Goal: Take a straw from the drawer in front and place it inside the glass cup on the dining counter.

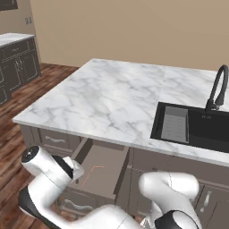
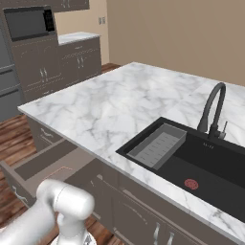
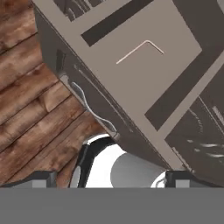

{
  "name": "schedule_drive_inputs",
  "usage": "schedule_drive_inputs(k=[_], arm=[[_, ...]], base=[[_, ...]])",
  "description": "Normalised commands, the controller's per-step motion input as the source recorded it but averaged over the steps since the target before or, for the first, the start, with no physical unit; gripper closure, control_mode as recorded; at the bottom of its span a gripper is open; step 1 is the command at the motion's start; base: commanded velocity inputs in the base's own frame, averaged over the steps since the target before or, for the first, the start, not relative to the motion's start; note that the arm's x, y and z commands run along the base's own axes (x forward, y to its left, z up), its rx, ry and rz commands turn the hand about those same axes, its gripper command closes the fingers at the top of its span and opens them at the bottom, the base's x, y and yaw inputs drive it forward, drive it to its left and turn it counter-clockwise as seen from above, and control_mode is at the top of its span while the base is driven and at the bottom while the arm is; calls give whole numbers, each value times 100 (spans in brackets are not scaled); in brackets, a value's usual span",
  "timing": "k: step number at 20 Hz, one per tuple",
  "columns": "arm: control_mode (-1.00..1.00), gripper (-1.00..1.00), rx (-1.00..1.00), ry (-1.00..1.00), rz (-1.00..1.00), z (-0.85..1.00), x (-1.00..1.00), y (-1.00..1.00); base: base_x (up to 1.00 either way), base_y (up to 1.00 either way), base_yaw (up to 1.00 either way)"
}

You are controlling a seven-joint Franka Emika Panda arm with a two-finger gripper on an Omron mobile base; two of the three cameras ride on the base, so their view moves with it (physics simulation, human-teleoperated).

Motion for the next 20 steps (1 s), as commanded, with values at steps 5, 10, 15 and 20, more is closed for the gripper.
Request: schedule_drive_inputs(k=[5,10,15,20], arm=[[-100,-100,25,0,-8,69,58,-26],[-100,-100,16,0,-13,23,73,-27],[-100,-100,8,0,-19,-4,62,-29],[-100,-100,9,0,-22,-17,48,-30]], base=[[0,0,0],[0,0,0],[0,0,0],[0,0,0]])
